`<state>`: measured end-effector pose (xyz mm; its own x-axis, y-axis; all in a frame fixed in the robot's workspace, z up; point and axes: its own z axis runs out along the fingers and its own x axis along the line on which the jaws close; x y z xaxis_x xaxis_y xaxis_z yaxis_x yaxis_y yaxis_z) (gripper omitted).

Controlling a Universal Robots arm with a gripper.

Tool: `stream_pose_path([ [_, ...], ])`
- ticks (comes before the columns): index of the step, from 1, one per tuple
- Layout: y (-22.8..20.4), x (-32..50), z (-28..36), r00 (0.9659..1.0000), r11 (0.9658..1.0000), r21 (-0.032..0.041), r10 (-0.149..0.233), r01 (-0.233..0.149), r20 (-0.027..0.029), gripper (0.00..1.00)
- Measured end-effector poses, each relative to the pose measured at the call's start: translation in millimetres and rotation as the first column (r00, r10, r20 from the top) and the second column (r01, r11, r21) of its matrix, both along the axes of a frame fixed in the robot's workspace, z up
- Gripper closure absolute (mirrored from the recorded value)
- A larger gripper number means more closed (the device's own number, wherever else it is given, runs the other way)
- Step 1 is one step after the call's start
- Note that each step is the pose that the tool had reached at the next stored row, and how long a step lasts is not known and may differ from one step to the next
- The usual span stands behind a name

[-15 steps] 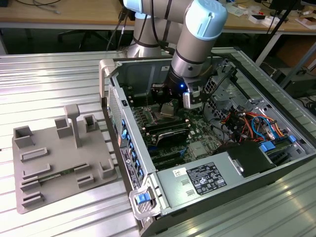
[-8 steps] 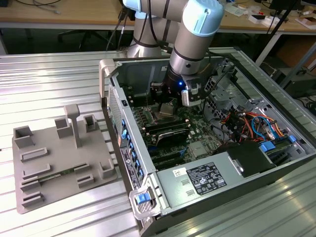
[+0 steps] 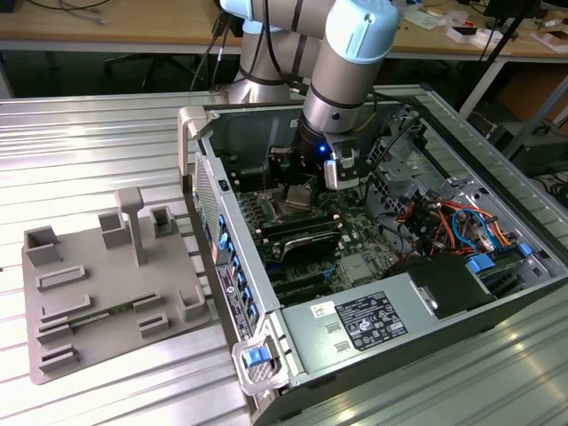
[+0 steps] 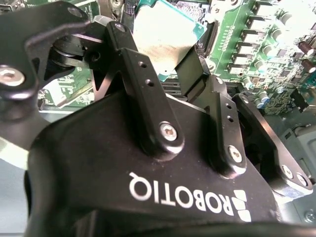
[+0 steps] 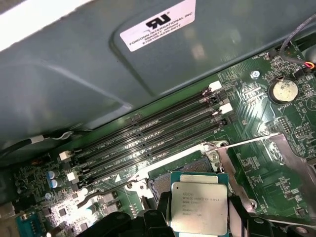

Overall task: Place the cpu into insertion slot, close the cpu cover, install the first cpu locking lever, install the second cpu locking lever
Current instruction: 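Place the cpu into insertion slot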

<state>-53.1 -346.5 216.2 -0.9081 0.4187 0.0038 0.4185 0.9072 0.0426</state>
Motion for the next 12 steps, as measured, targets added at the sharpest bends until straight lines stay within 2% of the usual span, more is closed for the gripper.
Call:
stream_pose_path([
  [12, 0.0, -1.6, -0.1, 0.9984, 0.9984, 0.0, -0.056, 0.056, 0.0, 0.45],
])
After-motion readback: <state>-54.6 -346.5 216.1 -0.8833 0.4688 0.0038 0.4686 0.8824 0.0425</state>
